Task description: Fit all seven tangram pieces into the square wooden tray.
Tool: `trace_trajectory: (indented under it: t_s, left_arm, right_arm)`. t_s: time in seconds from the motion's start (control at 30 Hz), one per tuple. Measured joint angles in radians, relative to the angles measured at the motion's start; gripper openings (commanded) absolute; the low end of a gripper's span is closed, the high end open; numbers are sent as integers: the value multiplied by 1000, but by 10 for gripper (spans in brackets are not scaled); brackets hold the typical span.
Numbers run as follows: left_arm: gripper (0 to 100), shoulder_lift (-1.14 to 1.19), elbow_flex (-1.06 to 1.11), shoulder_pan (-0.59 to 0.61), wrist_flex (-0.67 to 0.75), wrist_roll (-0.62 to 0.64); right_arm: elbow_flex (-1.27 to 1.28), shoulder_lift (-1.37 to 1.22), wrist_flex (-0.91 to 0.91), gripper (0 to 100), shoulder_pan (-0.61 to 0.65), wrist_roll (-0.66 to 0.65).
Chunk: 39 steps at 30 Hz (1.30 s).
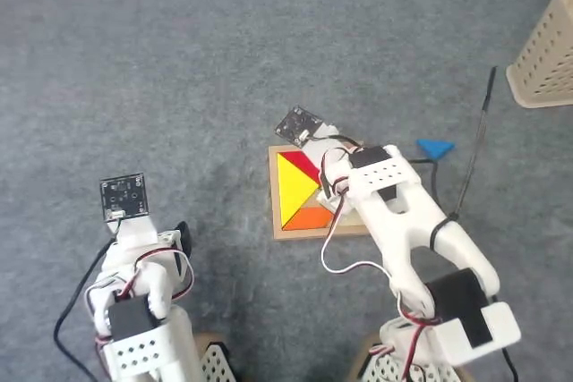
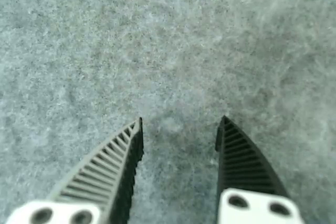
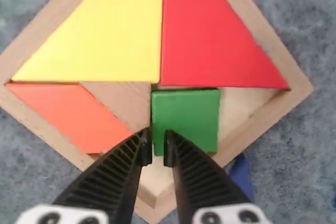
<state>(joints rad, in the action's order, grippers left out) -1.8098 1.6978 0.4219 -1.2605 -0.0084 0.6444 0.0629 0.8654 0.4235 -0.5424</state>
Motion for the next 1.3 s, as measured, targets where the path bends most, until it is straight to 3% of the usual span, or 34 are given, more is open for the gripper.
trace_trajectory:
  t_s: [0.33,0.53,1.3]
  left_arm:
    - [216,0,0,0,0,0]
    - [216,0,0,0,0,0]
    - [216,0,0,0,0,0]
  right_arm:
    - [0,0,-29,28,-3,61]
    - [0,-2,-77,28,-89,160]
    - [-6,-75,-109,26,-38,173]
